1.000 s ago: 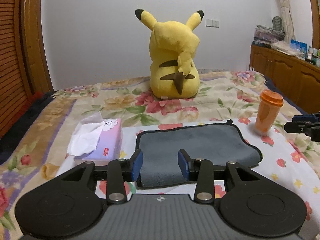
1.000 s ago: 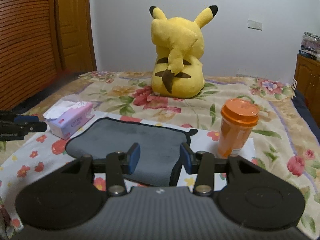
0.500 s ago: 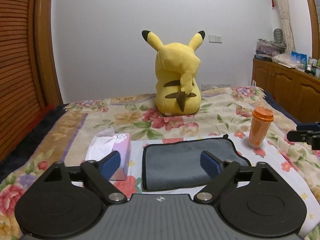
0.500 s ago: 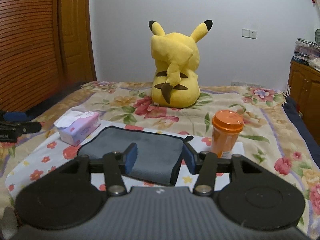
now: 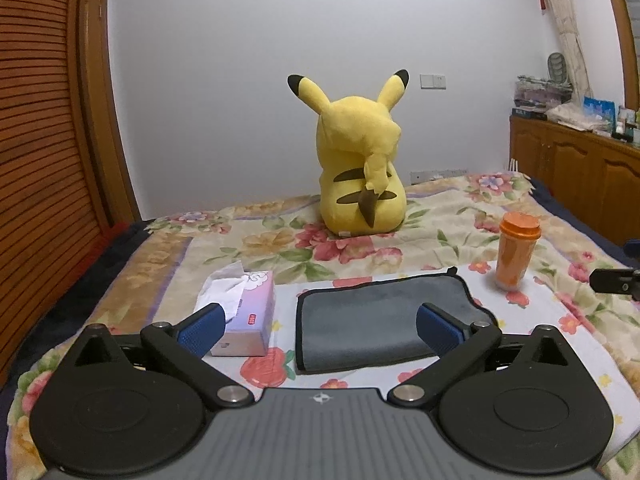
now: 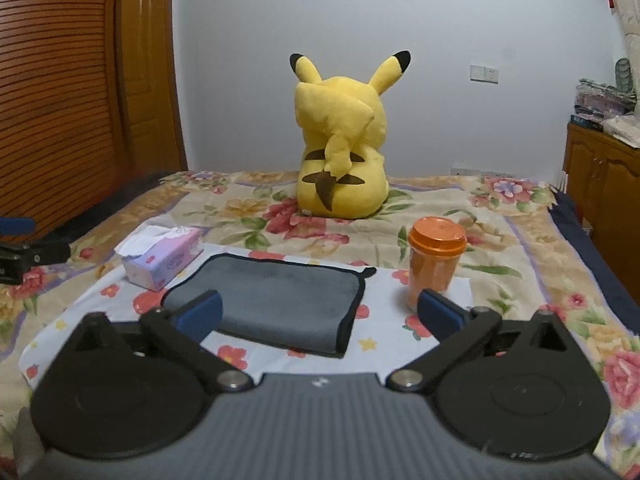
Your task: Fold towel
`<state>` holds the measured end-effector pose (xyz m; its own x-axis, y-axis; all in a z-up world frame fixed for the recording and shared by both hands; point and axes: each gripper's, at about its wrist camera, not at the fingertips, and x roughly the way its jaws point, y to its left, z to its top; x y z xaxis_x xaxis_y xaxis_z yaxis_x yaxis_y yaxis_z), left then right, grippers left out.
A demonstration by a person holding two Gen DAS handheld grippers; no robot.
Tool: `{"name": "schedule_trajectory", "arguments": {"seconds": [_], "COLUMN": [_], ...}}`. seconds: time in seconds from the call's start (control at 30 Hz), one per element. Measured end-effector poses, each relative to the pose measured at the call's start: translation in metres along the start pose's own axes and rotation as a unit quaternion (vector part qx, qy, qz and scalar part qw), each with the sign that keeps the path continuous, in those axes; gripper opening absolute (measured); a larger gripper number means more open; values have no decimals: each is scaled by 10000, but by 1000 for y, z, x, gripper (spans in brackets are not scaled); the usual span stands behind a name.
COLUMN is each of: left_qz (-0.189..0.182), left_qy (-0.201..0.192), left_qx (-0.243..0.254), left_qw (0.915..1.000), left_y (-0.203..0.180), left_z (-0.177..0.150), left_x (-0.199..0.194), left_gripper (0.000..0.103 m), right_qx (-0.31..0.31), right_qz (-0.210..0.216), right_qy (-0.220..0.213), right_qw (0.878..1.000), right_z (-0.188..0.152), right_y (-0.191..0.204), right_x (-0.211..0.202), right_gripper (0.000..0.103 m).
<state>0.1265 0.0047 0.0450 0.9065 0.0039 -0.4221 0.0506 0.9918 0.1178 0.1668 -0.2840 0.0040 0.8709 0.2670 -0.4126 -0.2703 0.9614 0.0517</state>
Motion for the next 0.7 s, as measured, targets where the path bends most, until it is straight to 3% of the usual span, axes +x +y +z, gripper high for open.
{"name": "schedule_trajectory", "arguments": {"seconds": [0.7], "left_qz": [-131], "left_qy": [-336], "left_qx": [22], "left_qw": [9993], "left_y": [-25], "left_z": [27], "left_x": [-82], "left_gripper": [103], "right_qx": [72], "right_qz": [-99], "right_qy": [-433], "right_qw": [9990], "right_z": [15], "right_y": [12], "right_x": [-66], "right_gripper": [103]}}
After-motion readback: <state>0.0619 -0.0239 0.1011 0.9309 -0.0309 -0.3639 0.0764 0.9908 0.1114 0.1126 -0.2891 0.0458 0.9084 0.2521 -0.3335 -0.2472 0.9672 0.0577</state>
